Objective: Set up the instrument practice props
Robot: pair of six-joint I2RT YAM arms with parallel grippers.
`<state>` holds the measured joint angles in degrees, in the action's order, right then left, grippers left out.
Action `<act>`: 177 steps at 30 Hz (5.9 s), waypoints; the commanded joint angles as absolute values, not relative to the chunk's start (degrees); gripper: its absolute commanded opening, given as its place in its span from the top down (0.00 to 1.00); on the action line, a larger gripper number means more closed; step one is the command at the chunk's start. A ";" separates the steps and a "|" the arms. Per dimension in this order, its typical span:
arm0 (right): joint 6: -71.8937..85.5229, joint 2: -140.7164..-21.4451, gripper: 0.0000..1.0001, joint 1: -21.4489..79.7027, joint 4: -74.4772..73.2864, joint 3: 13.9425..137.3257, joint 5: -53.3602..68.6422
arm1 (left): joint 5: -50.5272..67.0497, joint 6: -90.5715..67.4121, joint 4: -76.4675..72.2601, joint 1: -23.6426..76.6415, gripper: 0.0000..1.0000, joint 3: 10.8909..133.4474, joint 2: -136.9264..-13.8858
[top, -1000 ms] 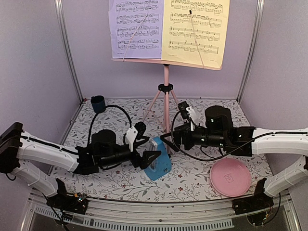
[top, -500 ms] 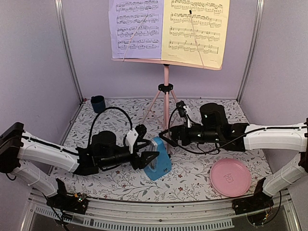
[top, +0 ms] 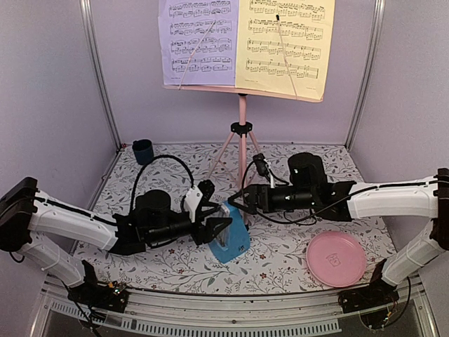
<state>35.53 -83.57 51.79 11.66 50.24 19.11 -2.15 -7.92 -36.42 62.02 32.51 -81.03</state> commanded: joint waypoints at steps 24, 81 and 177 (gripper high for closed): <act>39.32 -92.55 0.17 50.87 14.53 44.84 18.33 | -0.38 -7.07 -41.05 61.43 0.73 28.75 -78.31; 28.38 -97.42 0.19 49.89 16.92 49.30 26.03 | -4.22 -24.35 2.12 36.81 0.93 32.71 -67.55; 32.55 -108.81 0.75 52.10 20.45 62.32 22.32 | 3.57 -30.35 -21.17 43.80 0.69 21.12 -71.58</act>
<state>33.41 -108.18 52.01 18.94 60.60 21.41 4.71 -27.51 -16.49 42.65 23.40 -70.08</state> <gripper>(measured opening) 0.243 0.322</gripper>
